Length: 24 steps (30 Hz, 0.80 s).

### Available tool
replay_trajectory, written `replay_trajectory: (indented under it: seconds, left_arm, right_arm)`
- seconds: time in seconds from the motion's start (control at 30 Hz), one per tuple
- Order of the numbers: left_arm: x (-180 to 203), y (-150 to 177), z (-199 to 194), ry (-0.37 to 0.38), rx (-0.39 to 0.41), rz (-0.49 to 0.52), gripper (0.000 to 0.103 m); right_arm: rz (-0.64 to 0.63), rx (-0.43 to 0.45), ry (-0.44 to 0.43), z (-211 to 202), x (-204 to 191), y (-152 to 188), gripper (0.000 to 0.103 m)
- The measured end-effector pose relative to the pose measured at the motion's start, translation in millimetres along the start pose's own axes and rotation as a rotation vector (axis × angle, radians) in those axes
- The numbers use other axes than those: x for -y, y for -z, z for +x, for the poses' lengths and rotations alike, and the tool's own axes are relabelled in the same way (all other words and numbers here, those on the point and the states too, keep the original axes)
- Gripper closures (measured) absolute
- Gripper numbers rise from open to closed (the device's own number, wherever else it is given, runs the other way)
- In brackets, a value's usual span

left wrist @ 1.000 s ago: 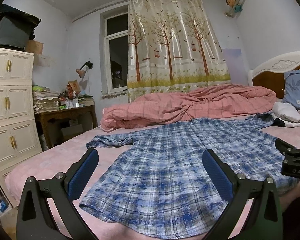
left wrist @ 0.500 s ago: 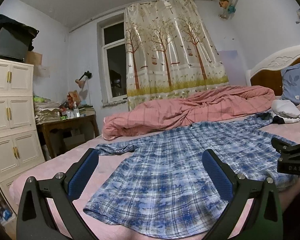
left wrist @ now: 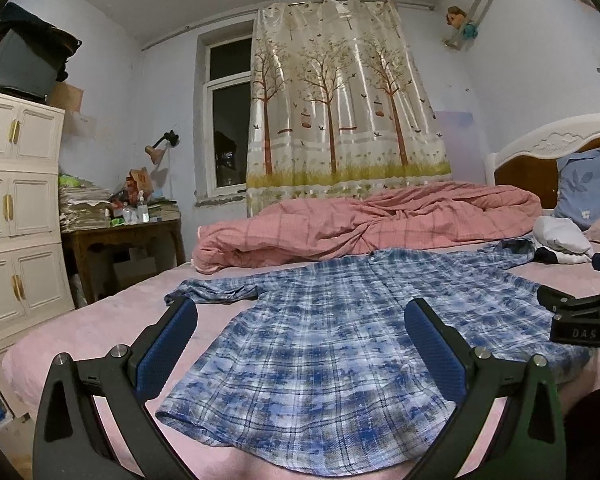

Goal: Fold large clothes

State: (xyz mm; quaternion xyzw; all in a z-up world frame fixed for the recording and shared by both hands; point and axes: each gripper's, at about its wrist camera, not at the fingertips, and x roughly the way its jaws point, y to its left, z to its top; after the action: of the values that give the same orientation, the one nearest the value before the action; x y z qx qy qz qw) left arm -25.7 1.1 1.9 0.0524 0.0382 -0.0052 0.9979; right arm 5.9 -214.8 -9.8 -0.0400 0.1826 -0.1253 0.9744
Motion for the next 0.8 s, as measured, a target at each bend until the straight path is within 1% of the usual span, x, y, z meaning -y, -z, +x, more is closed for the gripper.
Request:
replay_trajectory:
  seconds: [0.07, 0.13, 0.27, 0.37, 0.47, 0.67, 0.77, 0.8]
  left_arm:
    - [2, 1, 3, 0.023, -0.022, 0.009, 0.000]
    - [4, 1, 6, 0.019, -0.039, 0.017, 0.000]
    - [5, 0, 9, 0.015, -0.041, 0.005, 0.000]
    - [7, 1, 11, 0.014, -0.046, 0.010, 0.000]
    - [4, 4, 15, 0.055, -0.079, 0.004, 0.000]
    - [3, 7, 8, 0.069, -0.093, -0.003, 0.000]
    - [0, 8, 5, 0.073, -0.130, 0.000, 0.000]
    - [-1, 9, 5, 0.077, -0.150, 0.010, 0.000]
  right_arm:
    - [0.028, 0.003, -0.022, -2, 6, 0, 0.000]
    - [0.055, -0.003, -0.026, -1, 11, 1, 0.000]
    - [0.073, -0.059, -0.042, 12, 14, 0, 0.000]
    - [0.079, -0.085, -0.062, 18, 15, 0, 0.000]
    - [0.089, -0.070, -0.065, 15, 17, 1, 0.000]
    - [0.105, -0.067, -0.051, 13, 25, 1, 0.000]
    - [0.092, -0.075, -0.038, 10, 29, 2, 0.000]
    - [0.079, -0.088, -0.048, 8, 29, 5, 0.000]
